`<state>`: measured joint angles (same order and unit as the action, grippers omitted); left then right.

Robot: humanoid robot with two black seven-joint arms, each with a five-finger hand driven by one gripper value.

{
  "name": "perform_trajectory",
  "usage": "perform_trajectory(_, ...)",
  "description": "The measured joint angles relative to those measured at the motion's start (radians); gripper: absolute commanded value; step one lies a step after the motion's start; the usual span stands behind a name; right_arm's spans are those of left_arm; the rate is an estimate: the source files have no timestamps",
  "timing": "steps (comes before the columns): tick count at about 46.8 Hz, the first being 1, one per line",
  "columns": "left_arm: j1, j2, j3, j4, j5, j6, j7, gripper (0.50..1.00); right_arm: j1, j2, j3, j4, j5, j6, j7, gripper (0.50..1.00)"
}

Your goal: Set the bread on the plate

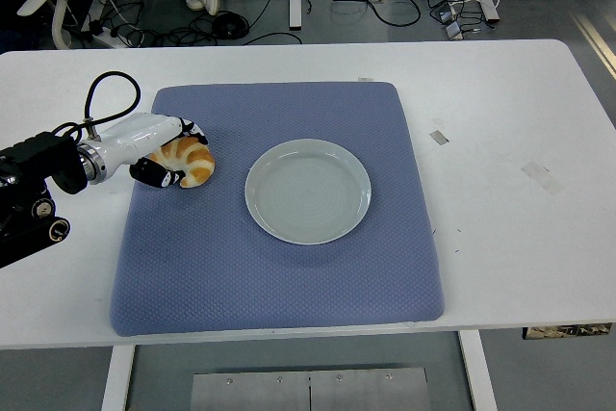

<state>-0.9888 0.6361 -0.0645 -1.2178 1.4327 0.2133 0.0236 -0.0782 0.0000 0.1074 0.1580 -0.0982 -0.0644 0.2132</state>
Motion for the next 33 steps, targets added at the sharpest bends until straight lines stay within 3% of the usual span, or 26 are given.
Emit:
perform_trajectory(9,-0.005,0.003,0.000,0.000,-0.002,-0.001,0.000,0.574,0.000,0.000,0.000,0.000,0.000,0.000,0.000,1.000)
perform_trajectory(33,-0.085,0.006,-0.012,-0.012,-0.032,0.000,-0.001,0.572,0.000,0.000,0.000,0.000,0.000,0.000,0.000,1.000)
